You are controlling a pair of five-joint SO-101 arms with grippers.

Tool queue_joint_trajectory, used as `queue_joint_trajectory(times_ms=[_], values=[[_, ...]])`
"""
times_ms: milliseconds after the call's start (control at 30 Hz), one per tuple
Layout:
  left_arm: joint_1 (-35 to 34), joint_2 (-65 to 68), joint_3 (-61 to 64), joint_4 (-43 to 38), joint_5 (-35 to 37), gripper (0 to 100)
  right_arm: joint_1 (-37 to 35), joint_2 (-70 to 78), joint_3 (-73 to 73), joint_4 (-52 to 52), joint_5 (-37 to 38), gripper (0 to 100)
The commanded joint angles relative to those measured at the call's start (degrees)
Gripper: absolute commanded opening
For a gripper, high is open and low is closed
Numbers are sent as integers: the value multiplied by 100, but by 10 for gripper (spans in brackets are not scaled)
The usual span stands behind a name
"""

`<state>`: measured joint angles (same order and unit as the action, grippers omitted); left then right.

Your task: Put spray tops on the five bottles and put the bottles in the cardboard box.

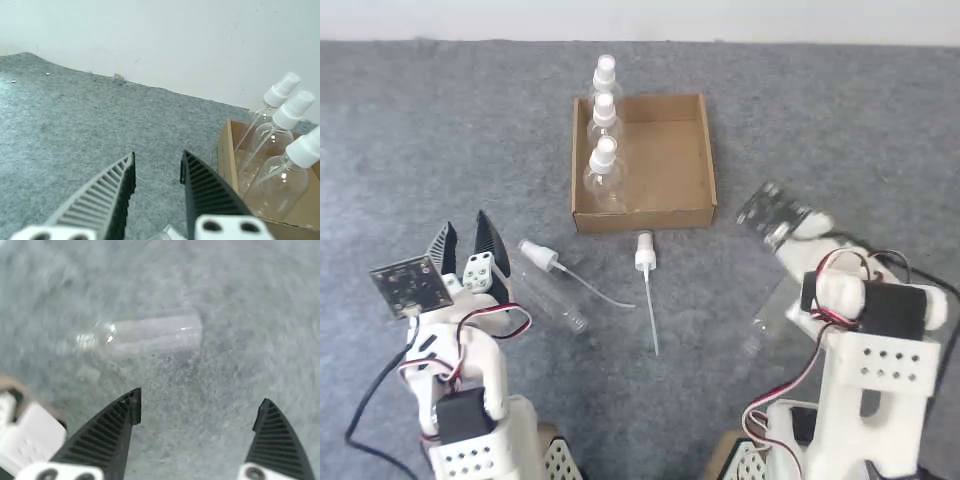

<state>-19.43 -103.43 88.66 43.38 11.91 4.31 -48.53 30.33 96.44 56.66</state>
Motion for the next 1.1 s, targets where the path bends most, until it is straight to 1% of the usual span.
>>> queue_joint_trajectory(times_ms=[0, 267, 433, 633, 833, 933, 1067], values=[[-35, -88, -57, -185, 79, 141, 84, 31, 396, -119, 1556, 322], [-35, -88, -48, -185, 79, 141, 84, 84, 1213, -180, 3147, 322], [-35, -88, -48, -185, 79, 141, 66, 84, 1512, -198, 3815, 322], [-35, -88, -48, -185, 79, 141, -374, 92, 2022, -760, 3877, 322], [-35, -88, 13, -264, 70, 141, -857, 92, 2725, -1508, 3552, 319], [-26, -88, 101, -404, -141, 141, -910, 92, 2954, -1745, 3552, 318], [-26, -88, 101, -413, -141, 141, -875, 92, 3218, -2070, 3552, 318]])
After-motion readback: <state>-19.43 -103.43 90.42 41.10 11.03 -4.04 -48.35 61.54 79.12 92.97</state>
